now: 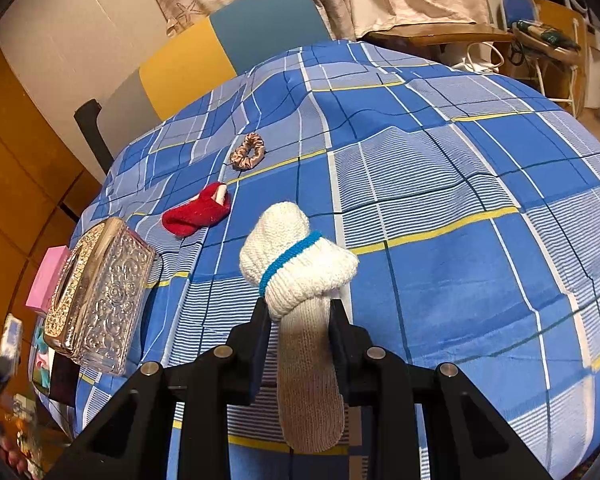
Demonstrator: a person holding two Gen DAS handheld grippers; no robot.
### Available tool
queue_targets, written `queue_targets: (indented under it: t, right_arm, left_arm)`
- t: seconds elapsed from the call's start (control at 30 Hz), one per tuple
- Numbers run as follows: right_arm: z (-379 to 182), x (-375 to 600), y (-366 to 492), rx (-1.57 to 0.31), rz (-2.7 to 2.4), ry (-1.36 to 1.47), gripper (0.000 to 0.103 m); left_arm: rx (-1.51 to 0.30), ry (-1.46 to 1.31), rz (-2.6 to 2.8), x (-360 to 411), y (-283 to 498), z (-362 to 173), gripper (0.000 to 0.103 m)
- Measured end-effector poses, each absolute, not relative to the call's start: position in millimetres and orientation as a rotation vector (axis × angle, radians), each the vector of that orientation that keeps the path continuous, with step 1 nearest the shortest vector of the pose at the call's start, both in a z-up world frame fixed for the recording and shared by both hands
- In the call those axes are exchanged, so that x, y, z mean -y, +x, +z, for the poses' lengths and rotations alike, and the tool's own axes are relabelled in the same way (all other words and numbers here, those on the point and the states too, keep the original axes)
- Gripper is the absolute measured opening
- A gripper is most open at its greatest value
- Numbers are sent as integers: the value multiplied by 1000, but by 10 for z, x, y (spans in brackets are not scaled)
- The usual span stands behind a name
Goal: Organize soft objects
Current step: 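Carry the Tempo pack toward the gold tray while the right holds the white glove, then lower the Tempo pack into the gold tray and open the left gripper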
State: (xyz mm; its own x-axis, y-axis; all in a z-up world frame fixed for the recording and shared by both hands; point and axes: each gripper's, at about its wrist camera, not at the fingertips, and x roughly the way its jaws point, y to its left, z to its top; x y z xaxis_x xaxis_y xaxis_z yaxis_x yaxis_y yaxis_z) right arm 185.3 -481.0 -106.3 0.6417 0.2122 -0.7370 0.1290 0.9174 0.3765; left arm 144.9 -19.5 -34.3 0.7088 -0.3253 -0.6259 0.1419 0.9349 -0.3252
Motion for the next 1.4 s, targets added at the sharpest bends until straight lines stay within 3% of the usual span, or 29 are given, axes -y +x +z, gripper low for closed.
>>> queue_targets:
  t: [0.37, 0.77, 1.17, 1.4]
  right_arm:
    - [-775, 4481, 1410, -791, 57, 411, 29]
    - [-495, 3964, 1089, -752, 129, 407, 29]
    - [-96, 3159, 1030, -733, 321, 361, 29]
    - [-16, 2338, 1132, -768, 496, 329, 29]
  left_arm:
    - [-902, -251, -140, -521, 1793, -816, 58]
    - [-1030, -335, -226, -570, 1952, -1114, 59]
    - [-788, -277, -59, -913, 1257, -745, 59]
    - [-762, -269, 14, -1134, 980, -774, 59]
